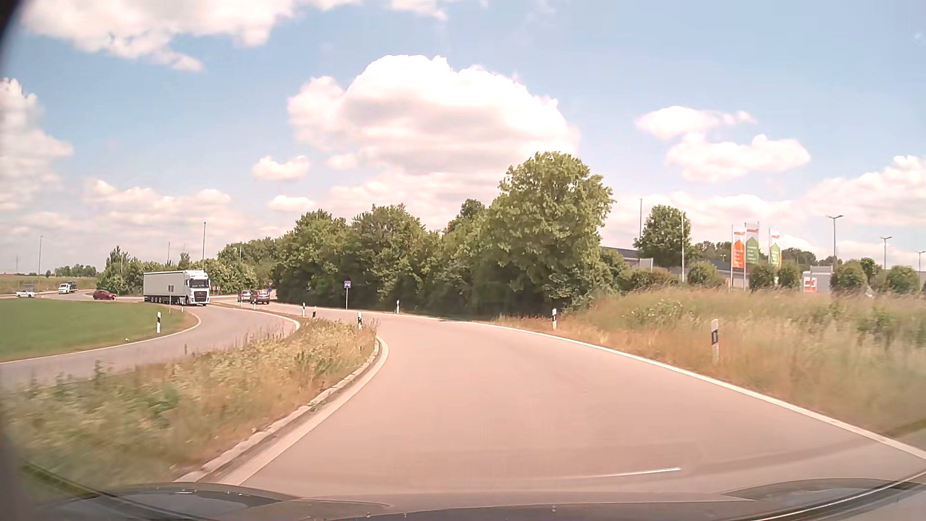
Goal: Follow the waypoints while adhering to traffic rules and regulations
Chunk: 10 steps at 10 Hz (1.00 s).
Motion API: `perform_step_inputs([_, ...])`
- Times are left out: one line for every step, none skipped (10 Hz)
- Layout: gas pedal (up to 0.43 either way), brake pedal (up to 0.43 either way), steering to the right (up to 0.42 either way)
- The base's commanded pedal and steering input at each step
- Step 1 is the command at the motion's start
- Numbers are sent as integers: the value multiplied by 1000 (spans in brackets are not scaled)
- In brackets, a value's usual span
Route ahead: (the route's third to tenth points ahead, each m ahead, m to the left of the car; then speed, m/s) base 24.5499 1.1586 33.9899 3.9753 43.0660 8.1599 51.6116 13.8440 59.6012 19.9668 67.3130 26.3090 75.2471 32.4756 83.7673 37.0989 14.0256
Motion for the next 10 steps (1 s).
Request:
perform_step_inputs([0, 12, -35])
perform_step_inputs([0, 12, -38])
perform_step_inputs([0, 12, -40])
perform_step_inputs([0, 12, -42])
perform_step_inputs([0, 12, -45])
perform_step_inputs([0, 12, -48])
perform_step_inputs([0, 12, -50])
perform_step_inputs([0, 12, -52])
perform_step_inputs([0, 12, -55])
perform_step_inputs([0, 12, -60])
